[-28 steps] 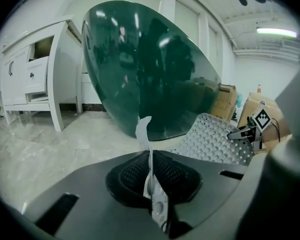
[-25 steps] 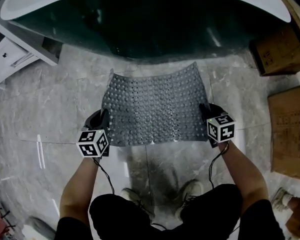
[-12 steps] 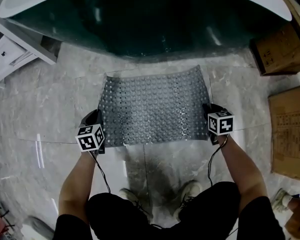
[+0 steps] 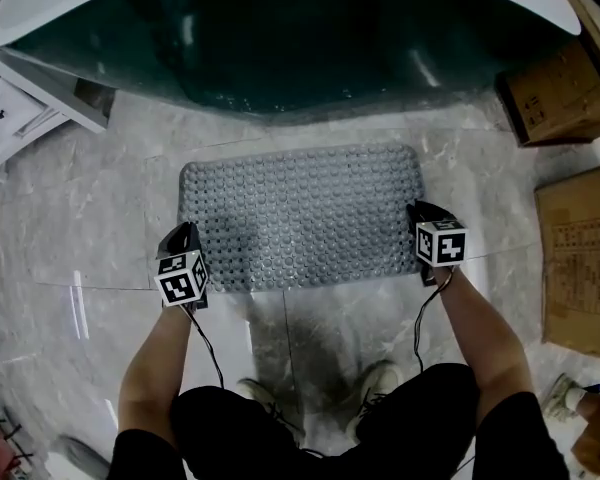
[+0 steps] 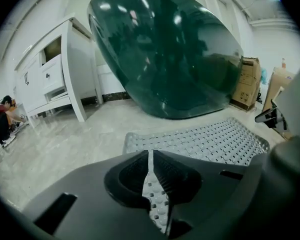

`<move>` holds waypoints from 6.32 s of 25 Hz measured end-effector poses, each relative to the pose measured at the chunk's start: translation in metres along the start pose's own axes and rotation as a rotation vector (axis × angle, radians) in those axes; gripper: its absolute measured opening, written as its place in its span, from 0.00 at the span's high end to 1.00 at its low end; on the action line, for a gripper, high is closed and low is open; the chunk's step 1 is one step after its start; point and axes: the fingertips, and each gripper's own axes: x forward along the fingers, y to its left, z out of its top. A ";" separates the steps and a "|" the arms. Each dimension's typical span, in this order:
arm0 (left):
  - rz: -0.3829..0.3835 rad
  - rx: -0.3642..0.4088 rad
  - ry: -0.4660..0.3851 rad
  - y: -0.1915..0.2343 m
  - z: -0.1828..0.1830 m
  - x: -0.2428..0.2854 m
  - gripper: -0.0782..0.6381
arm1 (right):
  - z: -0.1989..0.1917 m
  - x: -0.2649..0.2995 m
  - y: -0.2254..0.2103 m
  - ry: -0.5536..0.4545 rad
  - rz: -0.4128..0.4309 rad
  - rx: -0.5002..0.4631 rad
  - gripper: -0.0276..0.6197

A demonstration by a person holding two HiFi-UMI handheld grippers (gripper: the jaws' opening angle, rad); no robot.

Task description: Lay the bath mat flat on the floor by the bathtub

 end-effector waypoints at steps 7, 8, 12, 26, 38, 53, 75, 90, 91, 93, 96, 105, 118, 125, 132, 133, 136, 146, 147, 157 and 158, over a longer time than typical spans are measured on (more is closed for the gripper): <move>-0.072 0.017 -0.056 -0.021 0.017 -0.006 0.85 | 0.023 -0.003 0.038 -0.056 0.082 -0.100 0.93; -0.088 0.018 -0.064 -0.026 0.020 -0.008 0.85 | 0.027 -0.004 0.044 -0.066 0.092 -0.123 0.93; -0.155 0.050 -0.094 -0.047 0.031 -0.013 0.87 | 0.041 -0.008 0.069 -0.098 0.132 -0.210 0.93; -0.398 0.288 -0.228 -0.137 0.069 -0.046 0.87 | 0.071 -0.039 0.126 -0.196 0.219 -0.397 0.93; -0.427 0.577 -0.303 -0.151 0.114 -0.153 0.87 | 0.097 -0.133 0.177 -0.221 0.255 -0.400 0.93; -0.493 0.267 -0.297 -0.165 0.296 -0.396 0.87 | 0.222 -0.385 0.245 -0.209 0.325 -0.355 0.93; -0.520 0.026 -0.435 -0.110 0.523 -0.718 0.87 | 0.440 -0.738 0.348 -0.487 0.297 -0.233 0.93; -0.654 0.022 -0.407 -0.111 0.501 -0.791 0.87 | 0.415 -0.824 0.389 -0.533 0.244 -0.206 0.93; -0.655 0.024 -0.409 -0.114 0.500 -0.795 0.87 | 0.412 -0.827 0.389 -0.535 0.251 -0.200 0.93; -0.654 0.029 -0.417 -0.121 0.498 -0.806 0.87 | 0.406 -0.833 0.387 -0.540 0.266 -0.196 0.93; -0.645 0.035 -0.429 -0.132 0.497 -0.819 0.87 | 0.403 -0.846 0.380 -0.555 0.286 -0.210 0.93; -0.597 -0.013 -0.403 -0.195 0.476 -0.855 0.87 | 0.373 -0.893 0.331 -0.573 0.343 -0.245 0.93; -0.481 -0.032 -0.379 -0.252 0.413 -0.917 0.87 | 0.292 -0.933 0.294 -0.545 0.448 -0.235 0.93; -0.424 -0.032 -0.394 -0.236 0.396 -0.943 0.87 | 0.275 -0.938 0.317 -0.537 0.493 -0.241 0.93; -0.425 -0.038 -0.419 -0.198 0.385 -0.963 0.87 | 0.269 -0.945 0.363 -0.544 0.491 -0.247 0.93; -0.433 -0.039 -0.421 -0.192 0.383 -0.964 0.87 | 0.268 -0.946 0.371 -0.545 0.485 -0.246 0.93; -0.458 -0.042 -0.424 -0.170 0.377 -0.967 0.87 | 0.267 -0.949 0.395 -0.549 0.461 -0.239 0.93; -0.566 -0.035 -0.434 -0.104 0.358 -0.980 0.87 | 0.256 -0.965 0.473 -0.562 0.358 -0.212 0.93; -0.575 -0.037 -0.436 -0.097 0.357 -0.982 0.87 | 0.256 -0.967 0.482 -0.563 0.350 -0.215 0.93; -0.648 -0.019 -0.444 -0.061 0.340 -0.997 0.87 | 0.244 -0.977 0.529 -0.574 0.284 -0.203 0.93; -0.653 -0.016 -0.443 -0.058 0.339 -0.997 0.87 | 0.242 -0.976 0.532 -0.574 0.278 -0.196 0.93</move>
